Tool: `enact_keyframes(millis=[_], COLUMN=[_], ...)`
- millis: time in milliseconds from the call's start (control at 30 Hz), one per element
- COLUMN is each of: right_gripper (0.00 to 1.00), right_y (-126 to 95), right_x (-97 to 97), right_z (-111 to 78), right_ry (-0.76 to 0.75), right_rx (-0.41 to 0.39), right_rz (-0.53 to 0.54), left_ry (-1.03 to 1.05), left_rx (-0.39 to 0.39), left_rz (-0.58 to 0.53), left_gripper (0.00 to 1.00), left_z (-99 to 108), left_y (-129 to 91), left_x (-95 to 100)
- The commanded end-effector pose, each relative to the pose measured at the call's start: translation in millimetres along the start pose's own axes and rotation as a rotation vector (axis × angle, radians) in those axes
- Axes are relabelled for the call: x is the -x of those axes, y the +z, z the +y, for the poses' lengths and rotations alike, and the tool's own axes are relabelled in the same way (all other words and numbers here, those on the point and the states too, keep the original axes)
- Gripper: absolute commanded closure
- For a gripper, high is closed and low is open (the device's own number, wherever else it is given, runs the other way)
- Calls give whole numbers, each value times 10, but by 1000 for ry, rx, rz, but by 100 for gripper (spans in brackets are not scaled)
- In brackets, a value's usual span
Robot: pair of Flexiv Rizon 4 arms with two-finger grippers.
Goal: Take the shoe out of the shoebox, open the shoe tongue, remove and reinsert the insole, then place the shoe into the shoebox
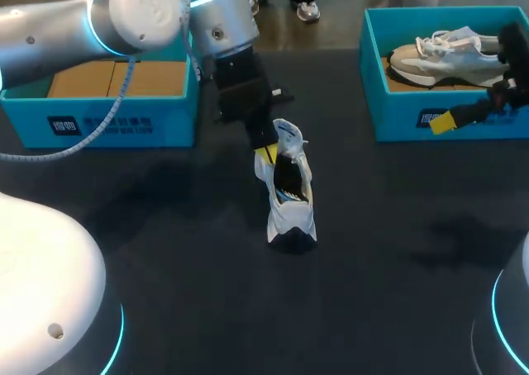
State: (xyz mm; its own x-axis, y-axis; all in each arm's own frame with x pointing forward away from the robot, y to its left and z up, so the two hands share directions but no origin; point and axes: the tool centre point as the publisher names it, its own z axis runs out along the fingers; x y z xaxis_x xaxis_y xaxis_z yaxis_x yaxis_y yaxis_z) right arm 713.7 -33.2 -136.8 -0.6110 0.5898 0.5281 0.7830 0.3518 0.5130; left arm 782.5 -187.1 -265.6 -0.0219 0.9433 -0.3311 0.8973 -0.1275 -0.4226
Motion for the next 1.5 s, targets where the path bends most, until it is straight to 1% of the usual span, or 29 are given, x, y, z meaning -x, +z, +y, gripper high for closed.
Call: enact_keyframes(millis=[33,133,333,400,433,633,800,833,933,1000,1067,1333,1500], right_gripper=[0,0,0,0,0,0,0,0,0,0,0,0,0], right_y=[-139,-160,-167,-175,-178,-232,-264,-265,-267,-263,-264,-264,-264], right_x=[-136,-170,-230,-235,-238,-260,-290,-292,-293,-287,-282,-282,-282], right_z=[-49,-37,-20,-24,-26,-30,-16,-16,-32,-46,-64,-64,-64], right_ry=[2,-1,-1,3,7,12,15,15,18,23,33,33,33], right_rx=[4,9,3,6,3,-5,-6,-8,-12,-13,5,5,5], right_rz=[-31,-34,-41,-45,-47,-55,-61,-61,-61,-61,-70,-70,-70], left_ry=[-10,-14,-19,-14,-16,-28,-30,-33,-34,-38,-40,-56,-59], left_rx=[41,45,46,65,61,95,110,135,166,170,171,176,166], left_rz=[41,40,81,104,102,141,162,183,210,215,222,219,228], left_gripper=[100,100,100,100,100,100,100,100,100,100,100,100,100], left_z=[-25,12,159,206,235,391,414,424,447,468,488,577,630], left_y=[-16,13,175,238,266,437,516,539,597,636,671,784,871], left_x=[85,106,125,124,124,113,79,61,17,-9,-26,-46,-96])
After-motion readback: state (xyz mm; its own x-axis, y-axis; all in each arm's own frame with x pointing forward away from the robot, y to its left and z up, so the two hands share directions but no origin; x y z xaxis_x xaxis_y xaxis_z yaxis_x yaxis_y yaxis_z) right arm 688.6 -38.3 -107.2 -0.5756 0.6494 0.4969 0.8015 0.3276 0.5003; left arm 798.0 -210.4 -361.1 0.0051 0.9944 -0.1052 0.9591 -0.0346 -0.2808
